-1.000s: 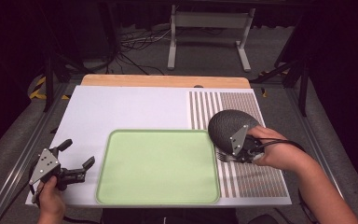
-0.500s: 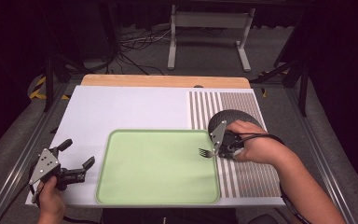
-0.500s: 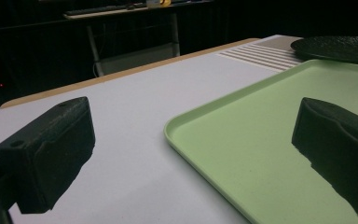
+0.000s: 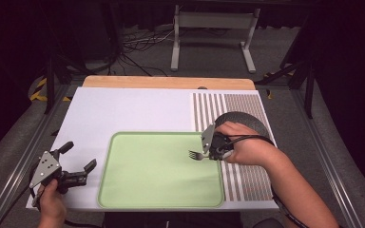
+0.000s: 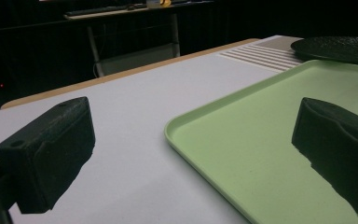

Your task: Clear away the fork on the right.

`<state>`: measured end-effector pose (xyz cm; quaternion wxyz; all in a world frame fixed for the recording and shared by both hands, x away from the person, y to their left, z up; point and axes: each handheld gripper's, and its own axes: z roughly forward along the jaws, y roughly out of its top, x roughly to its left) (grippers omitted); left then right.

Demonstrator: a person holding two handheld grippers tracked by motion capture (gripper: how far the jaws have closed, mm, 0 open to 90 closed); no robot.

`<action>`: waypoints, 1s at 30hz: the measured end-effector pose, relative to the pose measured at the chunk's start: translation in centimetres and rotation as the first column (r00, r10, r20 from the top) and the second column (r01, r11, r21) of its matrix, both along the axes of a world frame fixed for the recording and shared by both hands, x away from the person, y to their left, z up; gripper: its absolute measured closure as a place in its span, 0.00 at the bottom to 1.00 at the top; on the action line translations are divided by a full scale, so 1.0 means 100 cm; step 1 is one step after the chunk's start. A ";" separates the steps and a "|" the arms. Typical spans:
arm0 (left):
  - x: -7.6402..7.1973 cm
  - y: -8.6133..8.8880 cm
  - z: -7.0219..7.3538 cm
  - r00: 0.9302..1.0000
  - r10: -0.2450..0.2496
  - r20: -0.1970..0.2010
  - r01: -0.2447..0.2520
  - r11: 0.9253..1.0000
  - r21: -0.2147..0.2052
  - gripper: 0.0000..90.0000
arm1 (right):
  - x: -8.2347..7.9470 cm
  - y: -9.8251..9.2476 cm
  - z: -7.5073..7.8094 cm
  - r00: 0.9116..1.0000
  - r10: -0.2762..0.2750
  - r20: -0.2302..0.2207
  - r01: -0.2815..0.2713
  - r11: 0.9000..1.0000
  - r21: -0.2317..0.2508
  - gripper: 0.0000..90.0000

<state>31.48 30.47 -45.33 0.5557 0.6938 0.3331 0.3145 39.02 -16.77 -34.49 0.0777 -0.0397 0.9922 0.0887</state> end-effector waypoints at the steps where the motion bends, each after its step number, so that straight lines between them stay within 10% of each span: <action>1: 0.000 0.000 0.000 1.000 0.002 0.000 -0.002 1.000 0.000 0.00 | 0.000 0.002 0.000 1.000 -0.006 -0.005 0.006 1.000 0.009 0.95; 7: 0.000 0.000 0.000 1.000 0.002 0.000 -0.002 1.000 -0.001 0.00 | -0.001 0.009 0.000 0.994 -0.102 -0.027 0.104 0.993 0.051 0.95; 17: 0.000 0.000 0.000 1.000 0.002 -0.001 -0.002 1.000 -0.003 0.00 | -0.004 0.019 -0.001 0.943 -0.321 -0.083 0.328 0.938 0.107 0.95; 30: 0.000 0.000 0.000 1.000 0.003 0.001 -0.003 1.000 -0.005 0.00 | -0.007 0.029 -0.004 0.816 -0.557 -0.156 0.575 0.809 0.119 0.95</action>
